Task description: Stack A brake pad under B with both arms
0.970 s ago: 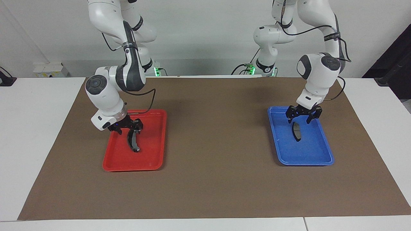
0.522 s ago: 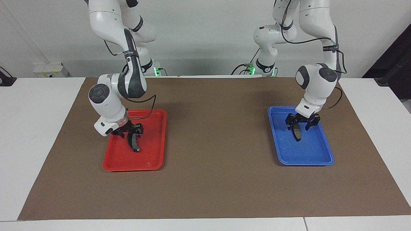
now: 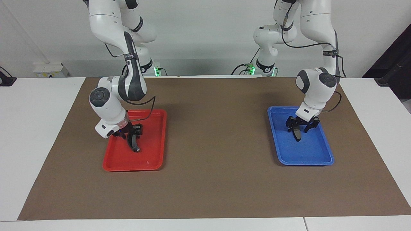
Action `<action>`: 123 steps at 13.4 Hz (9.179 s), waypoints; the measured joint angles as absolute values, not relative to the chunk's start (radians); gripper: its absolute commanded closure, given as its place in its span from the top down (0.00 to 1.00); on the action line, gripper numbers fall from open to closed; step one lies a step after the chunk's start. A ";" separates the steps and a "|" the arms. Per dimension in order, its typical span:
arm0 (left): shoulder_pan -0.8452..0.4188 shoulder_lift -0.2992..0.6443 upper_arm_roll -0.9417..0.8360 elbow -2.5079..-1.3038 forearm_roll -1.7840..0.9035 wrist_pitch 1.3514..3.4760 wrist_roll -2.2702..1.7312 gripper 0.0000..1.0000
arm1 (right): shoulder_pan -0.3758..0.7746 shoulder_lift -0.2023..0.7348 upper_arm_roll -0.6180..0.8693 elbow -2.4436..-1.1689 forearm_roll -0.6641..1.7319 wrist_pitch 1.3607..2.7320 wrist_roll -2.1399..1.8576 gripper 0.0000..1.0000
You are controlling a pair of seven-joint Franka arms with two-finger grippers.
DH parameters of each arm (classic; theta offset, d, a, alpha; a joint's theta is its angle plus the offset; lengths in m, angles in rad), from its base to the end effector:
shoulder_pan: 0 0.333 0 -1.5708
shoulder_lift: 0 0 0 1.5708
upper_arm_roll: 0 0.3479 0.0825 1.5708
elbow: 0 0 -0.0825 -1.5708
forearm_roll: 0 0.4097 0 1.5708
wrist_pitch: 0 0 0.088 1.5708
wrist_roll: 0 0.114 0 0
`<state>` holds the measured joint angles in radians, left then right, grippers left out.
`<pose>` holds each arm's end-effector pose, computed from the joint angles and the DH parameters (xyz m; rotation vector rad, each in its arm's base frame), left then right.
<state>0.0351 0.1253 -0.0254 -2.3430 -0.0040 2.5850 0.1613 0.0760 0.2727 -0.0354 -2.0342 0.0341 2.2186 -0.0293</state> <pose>0.5460 0.0053 0.2961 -3.1232 0.2314 -0.1831 0.6092 0.0266 0.3107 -3.1214 -0.0765 0.1377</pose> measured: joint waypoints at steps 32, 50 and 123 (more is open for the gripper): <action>-0.085 0.248 -0.655 -1.843 0.241 2.207 -0.852 0.01 | 0.072 0.270 -0.034 -1.912 0.033 2.087 -0.081 0.00; -0.235 0.565 -0.607 -1.773 0.488 2.318 -1.081 0.58 | 0.068 0.271 -0.037 -1.850 0.034 2.024 -0.081 0.00; 0.021 -0.051 -0.140 -1.656 0.004 1.573 -0.105 0.99 | 0.368 0.217 -0.050 -1.748 0.085 1.938 0.425 1.00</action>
<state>0.0215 -0.0506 -0.1405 -1.6556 0.0042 1.5733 -0.1051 0.3677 0.2171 -0.0505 -1.7478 0.0854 1.9383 0.4248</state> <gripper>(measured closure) 0.009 0.000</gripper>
